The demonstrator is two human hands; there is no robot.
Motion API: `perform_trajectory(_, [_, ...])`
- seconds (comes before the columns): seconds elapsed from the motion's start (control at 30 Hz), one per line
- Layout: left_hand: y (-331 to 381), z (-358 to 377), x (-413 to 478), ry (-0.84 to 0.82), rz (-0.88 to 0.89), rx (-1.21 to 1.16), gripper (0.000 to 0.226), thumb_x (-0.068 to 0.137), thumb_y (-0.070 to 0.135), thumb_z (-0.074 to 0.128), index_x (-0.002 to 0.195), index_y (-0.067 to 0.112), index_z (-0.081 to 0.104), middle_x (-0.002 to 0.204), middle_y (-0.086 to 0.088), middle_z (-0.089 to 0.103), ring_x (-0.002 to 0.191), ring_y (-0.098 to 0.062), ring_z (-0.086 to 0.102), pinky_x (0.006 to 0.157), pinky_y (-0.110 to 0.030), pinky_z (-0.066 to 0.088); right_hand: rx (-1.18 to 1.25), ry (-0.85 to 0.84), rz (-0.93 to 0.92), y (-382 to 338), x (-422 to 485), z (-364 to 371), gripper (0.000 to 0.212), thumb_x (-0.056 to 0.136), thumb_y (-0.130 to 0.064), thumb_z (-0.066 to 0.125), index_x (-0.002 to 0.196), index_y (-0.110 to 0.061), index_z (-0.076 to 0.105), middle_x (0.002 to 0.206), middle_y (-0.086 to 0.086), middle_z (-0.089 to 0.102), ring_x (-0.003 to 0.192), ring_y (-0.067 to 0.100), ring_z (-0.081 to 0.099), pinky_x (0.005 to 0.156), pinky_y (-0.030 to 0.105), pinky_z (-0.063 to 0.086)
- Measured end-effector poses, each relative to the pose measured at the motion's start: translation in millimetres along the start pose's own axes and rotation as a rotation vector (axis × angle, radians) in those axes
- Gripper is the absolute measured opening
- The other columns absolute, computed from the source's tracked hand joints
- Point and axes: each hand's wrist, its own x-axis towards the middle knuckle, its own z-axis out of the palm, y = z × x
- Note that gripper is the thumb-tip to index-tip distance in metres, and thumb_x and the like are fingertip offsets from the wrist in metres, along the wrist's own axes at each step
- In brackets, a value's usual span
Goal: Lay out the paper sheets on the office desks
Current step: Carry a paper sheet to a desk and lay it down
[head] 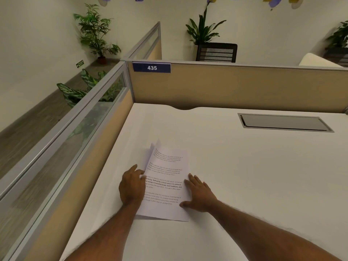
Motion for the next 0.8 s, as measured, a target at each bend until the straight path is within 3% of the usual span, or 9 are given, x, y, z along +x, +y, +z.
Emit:
perform_trajectory(0.07, [-0.1, -1.3, -0.5, 0.025, 0.018, -0.003, 0.013, 0.084, 0.014, 0.074, 0.095, 0.009, 0.077, 0.127, -0.006, 0.066, 0.109, -0.029, 0.06, 0.076, -0.043, 0.055, 0.004, -0.012, -0.001, -0.6, -0.1, -1.4, 0.105, 0.079, -0.066, 0.062, 0.157, -0.02, 0.009, 0.166, 0.001, -0.008, 0.153, 0.02, -0.006, 0.123, 0.046, 0.004])
perform_trajectory(0.2, [-0.6, -4.4, -1.2, -0.002, 0.002, -0.119, 0.012, 0.086, 0.02, 0.073, 0.092, 0.01, 0.072, 0.098, -0.006, 0.073, 0.085, -0.027, 0.067, 0.068, -0.034, 0.053, 0.067, -0.06, -0.002, 0.5, -1.3, -8.7, 0.109, 0.079, -0.067, 0.063, 0.157, -0.017, 0.005, 0.166, 0.001, -0.008, 0.153, 0.019, -0.005, 0.124, 0.044, 0.004])
perform_trajectory(0.33, [-0.3, -5.0, 1.8, -0.037, 0.008, -0.32, 0.014, 0.092, 0.02, 0.066, 0.1, 0.009, 0.07, 0.092, -0.006, 0.074, 0.075, -0.018, 0.066, 0.061, -0.02, 0.049, 0.391, 0.012, 0.078, 7.3, -7.1, -20.5, 0.107, 0.082, -0.052, 0.072, 0.157, -0.012, 0.006, 0.165, 0.002, 0.013, 0.15, 0.017, 0.018, 0.121, 0.029, 0.016])
perform_trajectory(0.43, [7.9, -5.2, 4.4, -0.018, -0.013, -0.484, 0.019, 0.09, 0.015, 0.069, 0.105, 0.004, 0.07, 0.094, -0.008, 0.074, 0.079, -0.016, 0.067, 0.064, -0.012, 0.046, 0.597, 0.091, 0.173, 19.9, -12.7, -30.6, 0.104, 0.082, -0.047, 0.074, 0.155, -0.009, 0.011, 0.16, 0.009, 0.027, 0.145, 0.021, 0.031, 0.116, 0.028, 0.025])
perform_trajectory(0.53, [22.4, -1.5, 4.9, -0.02, -0.049, -0.605, 0.023, 0.089, 0.016, 0.071, 0.108, 0.003, 0.07, 0.096, -0.008, 0.073, 0.08, -0.015, 0.067, 0.069, -0.016, 0.049, 0.891, 0.149, 0.26, 32.2, -23.6, -38.8, 0.103, 0.08, -0.05, 0.075, 0.155, -0.012, 0.013, 0.158, 0.011, 0.032, 0.142, 0.024, 0.037, 0.114, 0.038, 0.034])
perform_trajectory(0.63, [41.0, 13.4, 2.0, -0.063, -0.124, -0.7, 0.025, 0.088, 0.019, 0.072, 0.109, 0.005, 0.07, 0.097, -0.007, 0.074, 0.085, -0.019, 0.069, 0.077, -0.025, 0.053, 1.1, 0.221, 0.34, 46.7, -39.6, -43.1, 0.097, 0.08, -0.051, 0.074, 0.152, -0.011, 0.022, 0.144, 0.006, 0.05, 0.126, 0.02, 0.052, 0.096, 0.033, 0.044])
perform_trajectory(0.73, [69.2, 29.1, -6.1, -0.116, -0.18, -0.815, 0.027, 0.087, 0.02, 0.074, 0.109, 0.006, 0.069, 0.099, -0.009, 0.074, 0.089, -0.021, 0.07, 0.085, -0.035, 0.056, 1.269, 0.266, 0.384, 61.2, -59.7, -45.6, 0.075, 0.083, -0.047, 0.073, 0.14, -0.011, 0.04, 0.113, 0.0, 0.069, 0.098, 0.015, 0.068, 0.079, 0.029, 0.05])
perform_trajectory(0.8, [90.2, 40.9, -13.2, -0.144, -0.182, -0.856, 0.027, 0.086, 0.02, 0.075, 0.107, 0.005, 0.069, 0.098, -0.01, 0.074, 0.089, -0.022, 0.07, 0.085, -0.035, 0.056, 1.293, 0.28, 0.389, 74.3, -73.1, -47.5, 0.059, 0.084, -0.047, 0.072, 0.125, -0.008, 0.056, 0.111, 0.009, 0.072, 0.09, 0.019, 0.07, 0.083, 0.036, 0.053])
